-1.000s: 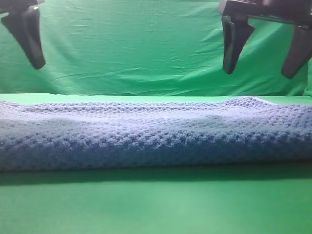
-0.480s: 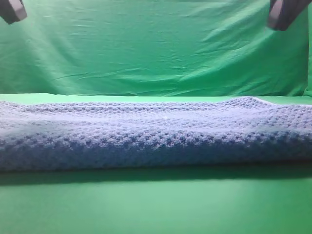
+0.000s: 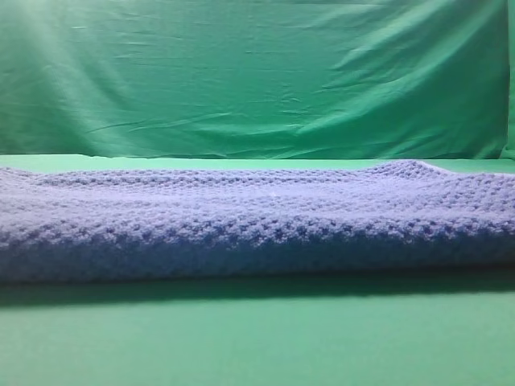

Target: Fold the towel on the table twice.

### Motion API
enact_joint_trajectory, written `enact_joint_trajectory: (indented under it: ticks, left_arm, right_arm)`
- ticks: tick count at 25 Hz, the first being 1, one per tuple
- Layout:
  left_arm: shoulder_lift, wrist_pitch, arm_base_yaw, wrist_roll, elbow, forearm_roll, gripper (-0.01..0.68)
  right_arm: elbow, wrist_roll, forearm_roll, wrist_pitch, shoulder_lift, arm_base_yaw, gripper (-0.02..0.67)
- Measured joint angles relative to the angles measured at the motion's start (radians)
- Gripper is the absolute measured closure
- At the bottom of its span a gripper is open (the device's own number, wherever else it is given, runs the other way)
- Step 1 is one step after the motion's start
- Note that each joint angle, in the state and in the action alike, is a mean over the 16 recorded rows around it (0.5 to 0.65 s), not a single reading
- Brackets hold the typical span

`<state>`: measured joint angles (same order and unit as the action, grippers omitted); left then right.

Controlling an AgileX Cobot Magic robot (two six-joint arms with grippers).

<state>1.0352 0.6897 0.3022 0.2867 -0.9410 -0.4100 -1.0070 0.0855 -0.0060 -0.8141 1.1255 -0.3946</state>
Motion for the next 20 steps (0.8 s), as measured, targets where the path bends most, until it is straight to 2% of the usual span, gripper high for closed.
enact_joint_trajectory:
  ticks: [9,20]
  left_arm:
    - [-0.399,-0.010,0.000,0.100,0.196,-0.073,0.673]
    - [-0.826,-0.014,0.000,0.063,0.412,-0.069,0.673]
  right_arm:
    - [0.153,-0.060,-0.003,0.058,-0.364,0.000,0.649]
    - [0.406,-0.099,0.028,0.175,-0.769,0.000,0.649]
